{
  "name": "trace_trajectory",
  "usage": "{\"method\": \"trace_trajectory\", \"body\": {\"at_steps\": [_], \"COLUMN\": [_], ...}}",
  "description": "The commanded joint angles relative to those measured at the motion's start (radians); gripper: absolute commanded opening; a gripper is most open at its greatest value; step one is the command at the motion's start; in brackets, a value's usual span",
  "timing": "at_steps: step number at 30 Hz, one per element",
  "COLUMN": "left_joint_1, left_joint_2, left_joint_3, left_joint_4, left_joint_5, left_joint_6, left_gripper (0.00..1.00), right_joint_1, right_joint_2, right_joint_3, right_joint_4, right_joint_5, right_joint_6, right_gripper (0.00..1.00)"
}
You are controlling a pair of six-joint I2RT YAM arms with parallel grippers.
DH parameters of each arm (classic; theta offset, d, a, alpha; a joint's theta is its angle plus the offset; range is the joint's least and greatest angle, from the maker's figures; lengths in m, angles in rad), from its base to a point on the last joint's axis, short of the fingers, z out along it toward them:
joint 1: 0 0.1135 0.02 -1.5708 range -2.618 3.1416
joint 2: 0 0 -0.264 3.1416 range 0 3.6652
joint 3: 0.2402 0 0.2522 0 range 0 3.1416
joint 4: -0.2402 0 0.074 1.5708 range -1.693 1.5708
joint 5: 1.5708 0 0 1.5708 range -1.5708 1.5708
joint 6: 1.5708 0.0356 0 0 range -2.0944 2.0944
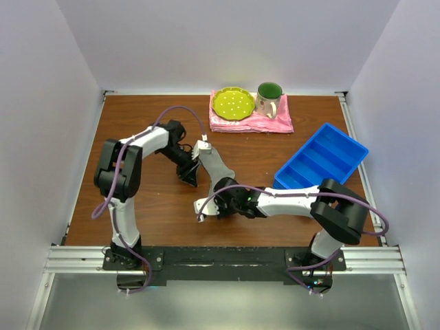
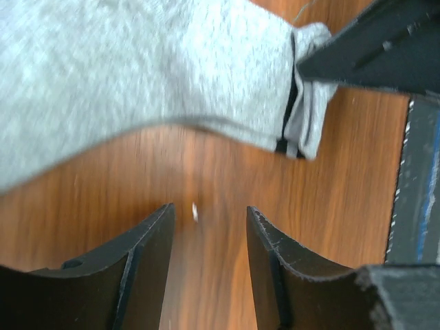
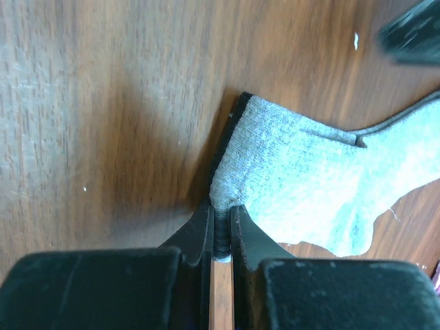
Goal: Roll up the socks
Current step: Roll the sock at the center of the board.
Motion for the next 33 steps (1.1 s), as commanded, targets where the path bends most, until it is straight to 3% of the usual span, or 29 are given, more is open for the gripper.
{"method": "trace_trajectory", "body": {"at_steps": [1,14,33], "left_joint_1": [0.063,0.132,0.132], "left_joint_2": [-0.139,-0.402,-0.544], "left_joint_3": [-0.084,-0.382,-0.6], "left_joint_4": [0.093,0.266,0.42], "left_joint_5": [0.019,0.04,0.041], "left_joint_6": [0.098,0.345,0.439], "left_gripper": [0.5,0.46,0.49], "right_joint_1": [0.0,-0.125,-0.305], "right_joint_2": [0.043,0.175,0.503], "right_joint_3": [0.043,0.27,0.672], "right_joint_4": [-0.1,-0.357,-0.764], "right_joint_5": [-0.08,-0.32,-0.638], "right_joint_6": [0.009,0.027,-0.017], "right_gripper": [0.0,0.0,0.0]}}
